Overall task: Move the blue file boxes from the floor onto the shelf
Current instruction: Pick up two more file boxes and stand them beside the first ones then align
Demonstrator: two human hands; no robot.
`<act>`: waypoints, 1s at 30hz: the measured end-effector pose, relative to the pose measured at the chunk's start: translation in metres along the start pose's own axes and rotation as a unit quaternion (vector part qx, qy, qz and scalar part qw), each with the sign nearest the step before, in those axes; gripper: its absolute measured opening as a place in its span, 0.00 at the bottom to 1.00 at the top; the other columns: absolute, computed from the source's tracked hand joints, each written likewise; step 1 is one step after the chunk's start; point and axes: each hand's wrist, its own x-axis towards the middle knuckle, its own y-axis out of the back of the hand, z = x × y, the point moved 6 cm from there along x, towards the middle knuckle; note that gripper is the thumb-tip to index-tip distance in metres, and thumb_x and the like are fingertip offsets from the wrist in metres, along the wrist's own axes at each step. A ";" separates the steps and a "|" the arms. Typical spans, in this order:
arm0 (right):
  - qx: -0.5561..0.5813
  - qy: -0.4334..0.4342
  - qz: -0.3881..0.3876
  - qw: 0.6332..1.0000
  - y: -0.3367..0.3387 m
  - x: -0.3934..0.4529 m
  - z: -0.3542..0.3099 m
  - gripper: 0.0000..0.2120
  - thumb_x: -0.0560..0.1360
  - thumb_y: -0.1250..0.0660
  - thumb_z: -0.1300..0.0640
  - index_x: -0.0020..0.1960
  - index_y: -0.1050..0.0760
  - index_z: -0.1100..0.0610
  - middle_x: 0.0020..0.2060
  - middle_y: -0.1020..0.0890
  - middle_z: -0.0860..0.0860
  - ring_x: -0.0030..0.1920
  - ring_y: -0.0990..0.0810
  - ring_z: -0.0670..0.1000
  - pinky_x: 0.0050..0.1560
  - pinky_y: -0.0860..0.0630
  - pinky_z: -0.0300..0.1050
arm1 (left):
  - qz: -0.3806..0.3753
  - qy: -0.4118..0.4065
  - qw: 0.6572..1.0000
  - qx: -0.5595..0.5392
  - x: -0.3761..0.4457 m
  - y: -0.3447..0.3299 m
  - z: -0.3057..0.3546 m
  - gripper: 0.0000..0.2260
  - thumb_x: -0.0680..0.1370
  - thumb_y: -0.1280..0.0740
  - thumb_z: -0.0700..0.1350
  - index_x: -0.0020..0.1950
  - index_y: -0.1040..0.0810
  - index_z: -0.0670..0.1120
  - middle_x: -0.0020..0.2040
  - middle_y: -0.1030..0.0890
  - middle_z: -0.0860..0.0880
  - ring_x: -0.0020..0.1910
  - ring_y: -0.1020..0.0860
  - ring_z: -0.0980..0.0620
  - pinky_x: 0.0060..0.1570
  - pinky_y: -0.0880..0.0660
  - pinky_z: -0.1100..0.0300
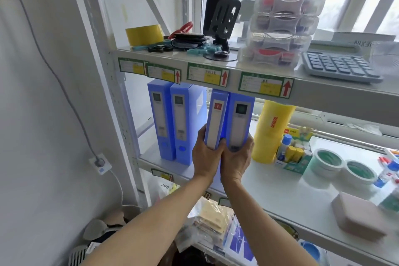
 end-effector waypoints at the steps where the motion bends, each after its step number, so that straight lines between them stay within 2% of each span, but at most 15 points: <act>1: -0.006 0.001 0.000 1.000 -0.007 0.005 0.002 0.30 0.67 0.29 0.44 0.67 0.32 0.49 0.56 0.24 0.47 0.54 0.21 0.54 0.53 0.20 0.60 | -0.002 0.000 1.000 0.001 0.007 -0.001 -0.001 0.25 0.73 0.28 0.48 0.68 0.29 0.49 0.59 0.18 0.50 0.57 0.19 0.50 0.56 0.20 0.53; 3: -0.017 0.002 -0.002 1.000 -0.020 0.013 0.006 0.31 0.67 0.31 0.40 0.67 0.32 0.48 0.57 0.23 0.48 0.55 0.21 0.55 0.55 0.22 0.61 | 0.002 0.005 1.000 0.005 0.023 -0.002 -0.003 0.26 0.73 0.27 0.49 0.69 0.29 0.48 0.60 0.19 0.49 0.58 0.20 0.49 0.58 0.21 0.52; 5: -0.020 -0.005 0.000 1.000 -0.031 0.019 0.009 0.31 0.67 0.30 0.40 0.67 0.32 0.48 0.57 0.23 0.49 0.57 0.21 0.56 0.56 0.22 0.62 | -0.003 0.022 1.000 -0.003 0.038 -0.003 -0.007 0.28 0.74 0.28 0.49 0.72 0.31 0.47 0.63 0.21 0.52 0.59 0.23 0.55 0.62 0.25 0.59; 7: -0.018 -0.017 0.000 1.000 -0.041 0.022 0.016 0.32 0.67 0.27 0.42 0.67 0.32 0.50 0.58 0.23 0.50 0.57 0.21 0.56 0.56 0.22 0.62 | -0.006 0.039 0.999 0.004 0.052 -0.002 -0.012 0.30 0.75 0.29 0.46 0.75 0.34 0.44 0.61 0.26 0.56 0.58 0.29 0.59 0.61 0.30 0.66; 10: -0.013 -0.019 -0.011 1.000 -0.052 0.026 0.028 0.31 0.68 0.25 0.46 0.67 0.33 0.49 0.58 0.25 0.49 0.57 0.22 0.56 0.55 0.21 0.60 | -0.002 0.034 0.999 0.015 0.070 0.002 -0.022 0.26 0.75 0.29 0.44 0.72 0.31 0.44 0.58 0.23 0.54 0.54 0.25 0.57 0.63 0.26 0.58; 13: -0.007 -0.010 -0.028 1.000 -0.060 0.029 0.036 0.31 0.69 0.23 0.50 0.67 0.34 0.49 0.57 0.27 0.48 0.57 0.24 0.52 0.54 0.19 0.56 | -0.012 0.046 0.999 0.016 0.083 -0.002 -0.035 0.25 0.75 0.30 0.44 0.72 0.31 0.45 0.59 0.22 0.54 0.57 0.23 0.54 0.58 0.25 0.62; 16: -0.001 -0.007 -0.035 0.999 -0.062 0.024 0.044 0.32 0.70 0.22 0.50 0.68 0.35 0.49 0.59 0.28 0.48 0.58 0.25 0.50 0.53 0.17 0.52 | -0.032 0.030 0.999 0.020 0.084 -0.009 -0.045 0.24 0.74 0.28 0.45 0.69 0.29 0.47 0.57 0.18 0.48 0.56 0.19 0.50 0.56 0.20 0.55; 20: -0.013 -0.001 -0.066 0.998 -0.059 0.020 0.052 0.35 0.70 0.22 0.50 0.71 0.36 0.51 0.60 0.30 0.44 0.58 0.27 0.45 0.54 0.19 0.45 | -0.038 0.026 0.999 0.021 0.077 -0.009 -0.056 0.27 0.73 0.27 0.45 0.70 0.31 0.47 0.59 0.20 0.47 0.58 0.21 0.50 0.55 0.19 0.55; 22: -0.034 -0.013 -0.087 0.996 -0.056 0.018 0.061 0.37 0.70 0.22 0.51 0.73 0.36 0.52 0.62 0.29 0.45 0.59 0.28 0.43 0.56 0.20 0.46 | -0.032 0.031 0.998 0.034 0.071 -0.003 -0.062 0.29 0.73 0.27 0.45 0.71 0.33 0.47 0.62 0.21 0.48 0.60 0.21 0.49 0.51 0.19 0.64; 24: -0.052 -0.030 -0.095 0.994 -0.051 0.015 0.074 0.39 0.69 0.21 0.53 0.75 0.37 0.53 0.66 0.29 0.48 0.62 0.27 0.45 0.59 0.20 0.50 | -0.043 0.030 0.997 0.049 0.060 0.002 -0.070 0.32 0.72 0.26 0.44 0.73 0.35 0.47 0.66 0.24 0.49 0.64 0.23 0.51 0.46 0.25 0.78; 26: -0.080 -0.039 -0.111 0.990 -0.048 0.011 0.086 0.41 0.69 0.21 0.54 0.76 0.39 0.52 0.68 0.29 0.49 0.66 0.27 0.48 0.61 0.21 0.54 | -0.057 0.014 0.995 0.075 0.046 0.008 -0.075 0.34 0.73 0.26 0.46 0.76 0.38 0.47 0.70 0.28 0.51 0.67 0.27 0.54 0.46 0.30 0.85; 28: -0.104 -0.050 -0.134 0.984 -0.048 0.007 0.095 0.42 0.69 0.22 0.52 0.76 0.41 0.51 0.70 0.29 0.49 0.68 0.27 0.50 0.61 0.21 0.56 | -0.037 -0.020 0.993 0.108 0.033 0.022 -0.074 0.34 0.73 0.26 0.47 0.75 0.37 0.46 0.70 0.30 0.53 0.66 0.29 0.58 0.48 0.33 0.87; 30: -0.114 -0.062 -0.154 0.980 -0.050 0.005 0.099 0.42 0.69 0.22 0.50 0.76 0.41 0.50 0.69 0.28 0.49 0.67 0.26 0.51 0.60 0.20 0.57 | 0.038 -0.067 0.987 0.139 0.028 0.044 -0.070 0.33 0.70 0.24 0.47 0.71 0.34 0.43 0.66 0.28 0.49 0.63 0.28 0.56 0.53 0.29 0.80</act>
